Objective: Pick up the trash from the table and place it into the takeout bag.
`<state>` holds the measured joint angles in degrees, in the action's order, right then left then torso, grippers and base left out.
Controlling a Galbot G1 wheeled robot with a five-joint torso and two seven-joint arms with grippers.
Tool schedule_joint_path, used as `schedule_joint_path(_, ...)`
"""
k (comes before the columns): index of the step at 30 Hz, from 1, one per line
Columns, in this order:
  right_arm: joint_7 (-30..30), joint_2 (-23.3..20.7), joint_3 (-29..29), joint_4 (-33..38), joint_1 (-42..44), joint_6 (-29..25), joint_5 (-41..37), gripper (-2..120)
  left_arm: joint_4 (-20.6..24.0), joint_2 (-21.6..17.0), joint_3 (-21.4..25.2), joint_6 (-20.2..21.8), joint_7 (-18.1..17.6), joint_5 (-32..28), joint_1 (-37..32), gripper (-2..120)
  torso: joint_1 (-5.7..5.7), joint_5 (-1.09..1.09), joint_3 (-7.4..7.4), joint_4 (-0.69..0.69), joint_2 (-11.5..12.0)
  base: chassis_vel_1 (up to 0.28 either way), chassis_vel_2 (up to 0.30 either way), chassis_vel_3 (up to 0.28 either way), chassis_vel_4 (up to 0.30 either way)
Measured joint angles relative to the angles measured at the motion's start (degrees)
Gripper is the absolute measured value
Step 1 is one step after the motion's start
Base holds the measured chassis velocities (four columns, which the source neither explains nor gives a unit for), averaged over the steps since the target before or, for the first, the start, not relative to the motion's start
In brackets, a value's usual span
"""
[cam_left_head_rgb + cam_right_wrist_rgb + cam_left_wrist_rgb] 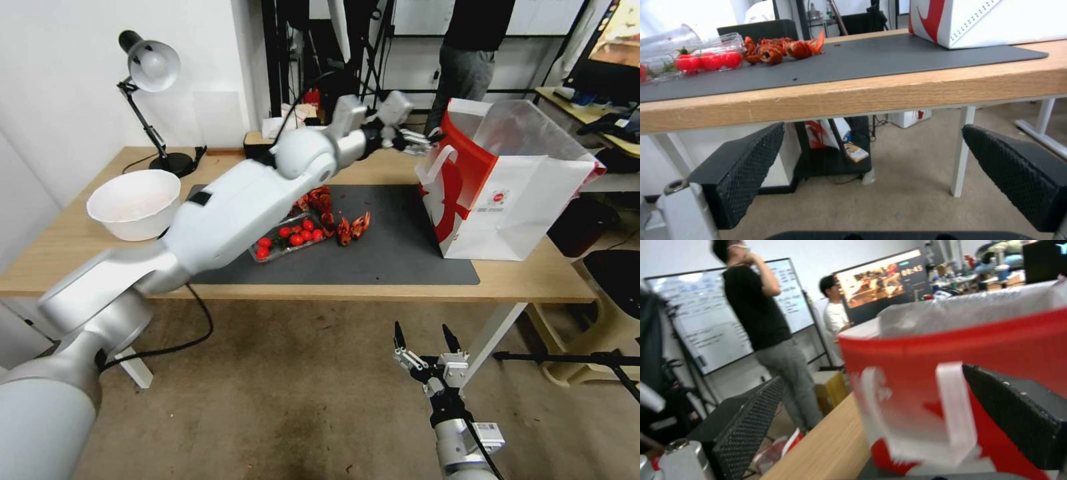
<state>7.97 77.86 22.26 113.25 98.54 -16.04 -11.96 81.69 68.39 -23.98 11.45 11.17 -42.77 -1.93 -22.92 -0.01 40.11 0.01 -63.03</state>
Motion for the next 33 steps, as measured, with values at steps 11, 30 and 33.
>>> schedule_joint_path(11, 0.2, -1.0, -0.3, -0.6, -0.5, 0.1, -0.3, 100, 6.5, -8.3, 10.1, 3.5, -6.8, 7.2, -12.2, 100, 0.00, -0.01, 0.00, 0.00, 0.0, 0.000, 0.000, 0.000, 0.000)
schedule_joint_path(30, 0.2, -1.9, -1.7, -1.6, -1.7, 0.7, -0.3, 100, 22.7, -12.9, 25.0, 8.2, -41.3, 8.0, -37.3, 100, 0.01, 0.00, 0.00, -0.02, 0.0, 0.000, 0.000, 0.000, 0.000)
schedule_joint_path(33, 0.3, -2.2, -1.8, -1.5, -1.7, 0.8, -0.4, 100, 25.3, -13.5, 28.9, 8.4, -44.5, 8.2, -42.4, 100, 0.00, 0.00, -0.01, -0.01, 0.0, 0.000, 0.000, 0.000, 0.000)
